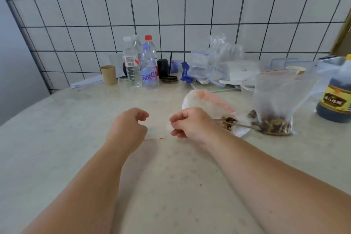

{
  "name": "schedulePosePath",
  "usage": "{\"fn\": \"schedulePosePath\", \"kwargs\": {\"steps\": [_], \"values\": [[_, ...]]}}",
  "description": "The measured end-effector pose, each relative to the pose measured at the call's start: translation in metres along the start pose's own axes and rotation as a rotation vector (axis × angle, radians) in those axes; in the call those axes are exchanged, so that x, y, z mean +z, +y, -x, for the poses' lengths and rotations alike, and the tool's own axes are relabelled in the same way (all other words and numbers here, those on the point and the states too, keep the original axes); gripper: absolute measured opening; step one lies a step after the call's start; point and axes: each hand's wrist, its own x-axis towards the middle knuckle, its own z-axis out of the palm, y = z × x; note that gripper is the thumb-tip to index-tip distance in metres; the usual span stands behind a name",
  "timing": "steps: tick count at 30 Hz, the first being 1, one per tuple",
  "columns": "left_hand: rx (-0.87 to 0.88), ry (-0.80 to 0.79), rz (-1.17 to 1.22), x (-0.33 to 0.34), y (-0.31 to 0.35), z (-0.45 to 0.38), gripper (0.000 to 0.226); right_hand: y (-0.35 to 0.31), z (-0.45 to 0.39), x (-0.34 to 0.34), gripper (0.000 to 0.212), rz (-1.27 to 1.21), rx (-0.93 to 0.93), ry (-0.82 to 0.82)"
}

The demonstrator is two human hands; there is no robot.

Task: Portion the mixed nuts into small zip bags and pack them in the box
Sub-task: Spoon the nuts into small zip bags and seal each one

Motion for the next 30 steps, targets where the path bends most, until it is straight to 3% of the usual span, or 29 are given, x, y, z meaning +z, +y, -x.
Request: {"fn": "schedulePosePath", "kwargs": {"steps": [4, 9, 14, 17, 23, 27, 30], "values": [[0.005, -0.074, -0.251, 0.005, -0.011, 0.001, 0.051, 0.004, 0.002, 0.025, 0.014, 0.269, -0.062, -0.039], [0.040, -0.049, -0.277, 0.007, -0.016, -0.002, 0.034, 0.003, -0.001, 0.038, 0.023, 0.499, -0.127, -0.004], [0.202, 0.084, -0.104, 0.009, -0.009, 0.007, 0.020, 0.002, -0.001, 0.037, 0.008, 0.496, -0.145, 0.093], [0.313, 0.158, -0.085, 0.010, 0.004, 0.016, 0.018, 0.000, 0.002, 0.031, 0.003, 0.494, -0.255, 0.195], [0.513, 0.214, -0.173, 0.013, 0.040, 0.032, 0.035, -0.013, 0.019, -0.006, 0.024, 0.478, -0.497, 0.339], [0.451, 0.185, -0.277, 0.013, 0.066, 0.033, 0.051, -0.015, 0.034, -0.048, 0.025, 0.459, -0.611, 0.438], [0.372, 0.104, -0.390, 0.014, 0.088, 0.029, 0.049, -0.009, 0.040, -0.084, 0.026, 0.506, -0.608, 0.540]]}}
